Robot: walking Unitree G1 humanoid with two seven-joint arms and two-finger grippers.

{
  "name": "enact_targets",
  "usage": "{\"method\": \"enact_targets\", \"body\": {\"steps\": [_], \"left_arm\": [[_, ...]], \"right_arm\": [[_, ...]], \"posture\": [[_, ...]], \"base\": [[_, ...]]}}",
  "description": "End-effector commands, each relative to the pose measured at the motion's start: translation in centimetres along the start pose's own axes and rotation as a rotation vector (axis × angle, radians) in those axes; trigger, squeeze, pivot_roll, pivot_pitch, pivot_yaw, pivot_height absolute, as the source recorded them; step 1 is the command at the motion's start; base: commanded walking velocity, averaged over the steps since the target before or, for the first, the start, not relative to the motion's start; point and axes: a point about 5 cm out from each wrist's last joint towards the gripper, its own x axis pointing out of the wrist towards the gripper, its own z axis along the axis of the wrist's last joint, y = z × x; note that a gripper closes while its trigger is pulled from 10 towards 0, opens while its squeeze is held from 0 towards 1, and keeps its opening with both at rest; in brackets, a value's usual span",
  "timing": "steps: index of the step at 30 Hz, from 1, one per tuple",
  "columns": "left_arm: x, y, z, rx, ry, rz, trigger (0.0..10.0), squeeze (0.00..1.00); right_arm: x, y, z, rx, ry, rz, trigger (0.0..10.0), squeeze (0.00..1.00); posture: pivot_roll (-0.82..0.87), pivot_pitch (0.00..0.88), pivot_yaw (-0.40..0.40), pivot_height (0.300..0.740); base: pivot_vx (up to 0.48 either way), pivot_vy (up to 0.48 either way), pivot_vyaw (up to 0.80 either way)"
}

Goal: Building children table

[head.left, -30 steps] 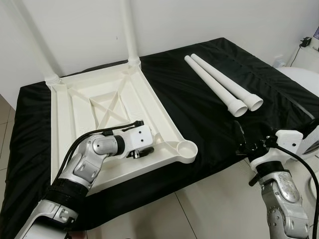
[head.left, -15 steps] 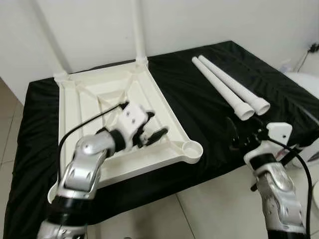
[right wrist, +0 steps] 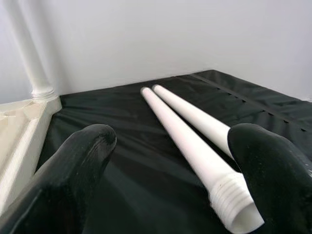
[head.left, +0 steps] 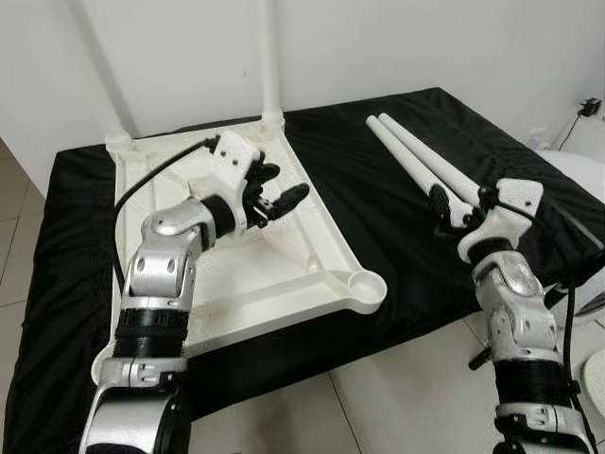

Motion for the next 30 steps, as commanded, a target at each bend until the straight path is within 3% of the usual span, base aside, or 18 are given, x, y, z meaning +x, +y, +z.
{"method": "enact_targets", "body": {"steps": [1, 5, 7, 18, 23, 30], "left_arm": [[-0.8, 3.0, -0.3, -0.015, 0.025, 0.572, 10.0, 0.0], [-0.8, 3.4, -0.3, -0.027, 0.055, 0.58, 10.0, 0.0], [-0.8, 2.9, 0.0, 0.033, 0.066, 0.566, 10.0, 0.0], [-1.5, 1.0, 0.5, 0.106, 0.114, 0.529, 10.0, 0.0], [-1.2, -0.3, 0.7, 0.117, 0.137, 0.493, 10.0, 0.0], [-1.8, -0.3, 1.1, 0.159, 0.169, 0.533, 10.0, 0.0]], "right_arm": [[0.2, -0.7, 0.1, -0.01, 0.0, -0.038, 10.0, 0.0], [0.9, -1.3, 0.3, -0.017, 0.0, -0.075, 10.0, 0.0], [1.6, -1.9, 0.4, -0.042, 0.003, -0.103, 10.0, 0.0], [2.4, -4.2, 0.0, -0.045, 0.051, -0.272, 10.0, 0.0], [2.7, -4.2, 0.0, -0.033, 0.051, -0.289, 10.0, 0.0], [2.8, -3.6, -0.3, -0.028, 0.045, -0.282, 10.0, 0.0]], "posture": [[-0.1, 0.063, 0.002, 0.74], [-0.1, 0.069, -0.001, 0.74], [-0.09, 0.091, 0.002, 0.74], [-0.06, 0.13, 0.018, 0.74], [-0.06, 0.154, 0.024, 0.74], [-0.04, 0.198, 0.039, 0.74]], "base": [[0.0, 0.0, 0.0], [0.0, 0.0, 0.0], [0.0, 0.0, 0.0], [0.0, 0.0, 0.0], [0.0, 0.0, 0.0], [0.0, 0.0, 0.0]]}}
